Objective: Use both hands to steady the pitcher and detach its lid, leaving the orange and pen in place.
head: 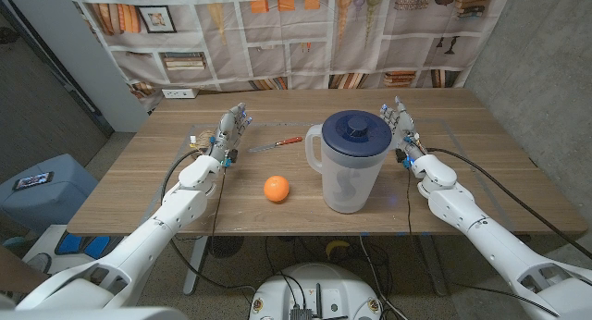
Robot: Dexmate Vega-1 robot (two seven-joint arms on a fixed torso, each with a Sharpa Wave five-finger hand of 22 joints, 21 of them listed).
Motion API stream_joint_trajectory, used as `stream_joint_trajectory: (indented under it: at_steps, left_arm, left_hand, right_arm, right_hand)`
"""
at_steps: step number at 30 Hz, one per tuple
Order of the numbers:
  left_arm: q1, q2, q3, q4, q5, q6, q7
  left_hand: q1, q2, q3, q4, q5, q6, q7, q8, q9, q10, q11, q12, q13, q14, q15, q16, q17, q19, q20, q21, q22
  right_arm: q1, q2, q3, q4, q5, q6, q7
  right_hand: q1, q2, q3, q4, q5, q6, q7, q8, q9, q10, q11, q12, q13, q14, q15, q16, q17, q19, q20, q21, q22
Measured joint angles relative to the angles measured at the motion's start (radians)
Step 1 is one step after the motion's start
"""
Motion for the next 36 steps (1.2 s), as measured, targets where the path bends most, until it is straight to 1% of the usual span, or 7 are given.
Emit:
stream_joint_trajectory:
  at_steps: [7,12,16,19,25,33,36]
  left_arm:
    - [0.011,0.005,-0.006,-0.025,0.001,-0.004,0.012]
    - [0.031,0.025,-0.013,-0.072,0.001,0.007,0.023]
    - [0.051,0.045,-0.020,-0.112,0.001,0.021,0.032]
    - [0.067,0.058,-0.026,-0.142,0.000,0.032,0.040]
    - [0.100,0.088,-0.042,-0.200,-0.007,0.051,0.051]
    - [0.138,0.147,-0.064,-0.275,-0.020,0.086,0.046]
    - [0.147,0.163,-0.070,-0.293,-0.026,0.097,0.038]
  left_hand:
    - [0.004,0.004,0.008,-0.009,0.000,0.008,0.000,0.000,0.000,0.000,0.000,0.008,0.000,0.000,0.000,0.000,-0.003,0.006,-0.006,0.000,0.000]
    - [0.004,0.004,0.005,-0.020,0.000,0.019,0.001,0.003,0.000,0.004,-0.004,0.009,0.000,0.008,0.000,0.000,-0.003,0.011,0.000,0.000,0.000]
    - [0.009,0.009,0.006,-0.032,0.000,0.032,-0.008,0.007,0.000,0.012,-0.011,0.009,0.000,0.013,-0.005,0.000,-0.003,0.014,0.004,0.000,0.000]
    - [0.016,0.015,0.007,-0.052,0.000,0.057,-0.016,0.011,0.000,0.033,-0.012,0.015,0.000,0.029,-0.010,0.000,-0.003,0.027,0.005,0.000,0.000]
    - [0.038,0.020,0.011,-0.087,0.000,0.078,-0.020,0.011,0.000,0.054,-0.022,0.015,0.000,0.049,-0.019,0.000,-0.003,0.041,0.005,0.000,0.000]
    - [0.078,0.038,0.018,-0.161,-0.005,0.115,-0.021,0.011,0.000,0.100,-0.035,0.015,0.000,0.085,-0.034,0.000,-0.003,0.068,-0.001,0.000,0.000]
    - [0.097,0.032,0.021,-0.194,-0.005,0.130,-0.024,0.011,0.000,0.119,-0.043,0.020,0.000,0.103,-0.041,0.000,-0.003,0.080,-0.004,0.000,0.000]
  right_arm:
    - [-0.005,0.002,0.000,-0.001,-0.001,0.008,0.000]
    - [-0.008,-0.004,-0.001,-0.018,-0.010,0.006,-0.010]
    - [-0.009,-0.010,-0.004,-0.028,-0.017,-0.001,-0.014]
    - [-0.009,-0.015,-0.005,-0.034,-0.022,-0.005,-0.018]
    - [-0.011,-0.022,-0.007,-0.045,-0.030,-0.011,-0.023]
    - [-0.022,-0.032,-0.007,-0.067,-0.037,-0.019,-0.039]
    - [-0.029,-0.036,-0.007,-0.076,-0.040,-0.022,-0.047]
  right_hand:
    - [0.000,0.000,0.001,-0.001,0.000,0.000,0.000,0.000,0.000,0.000,0.000,0.000,0.000,0.000,0.000,0.000,-0.003,0.000,0.000,0.000,0.000]
    - [0.000,0.000,0.004,-0.004,0.001,0.000,0.000,0.000,0.000,0.000,0.000,0.000,0.000,0.000,0.000,0.000,-0.007,0.000,0.000,0.000,0.000]
    - [0.005,0.005,0.004,-0.004,0.004,0.000,0.000,0.000,0.000,0.000,0.000,0.000,0.000,0.000,0.000,0.000,-0.008,0.000,0.000,0.000,0.000]
    - [0.005,0.005,0.010,-0.010,0.004,0.000,0.000,0.000,0.000,0.000,0.000,0.000,0.000,0.003,-0.004,0.000,-0.010,0.000,0.000,0.000,0.000]
    - [0.005,0.005,0.010,-0.010,0.004,0.000,0.000,0.000,0.000,0.000,0.000,0.000,0.000,0.003,-0.004,0.000,-0.012,0.000,0.000,0.000,0.000]
    - [0.005,0.005,0.010,-0.010,0.004,0.005,0.005,0.000,0.000,0.000,0.000,0.000,0.000,0.003,-0.004,0.004,-0.017,0.000,0.000,0.004,0.000]
    - [0.005,0.005,0.014,-0.005,0.004,0.005,0.005,0.000,0.000,0.000,0.000,0.000,0.000,0.003,-0.004,0.004,-0.017,0.000,0.000,0.004,0.000]
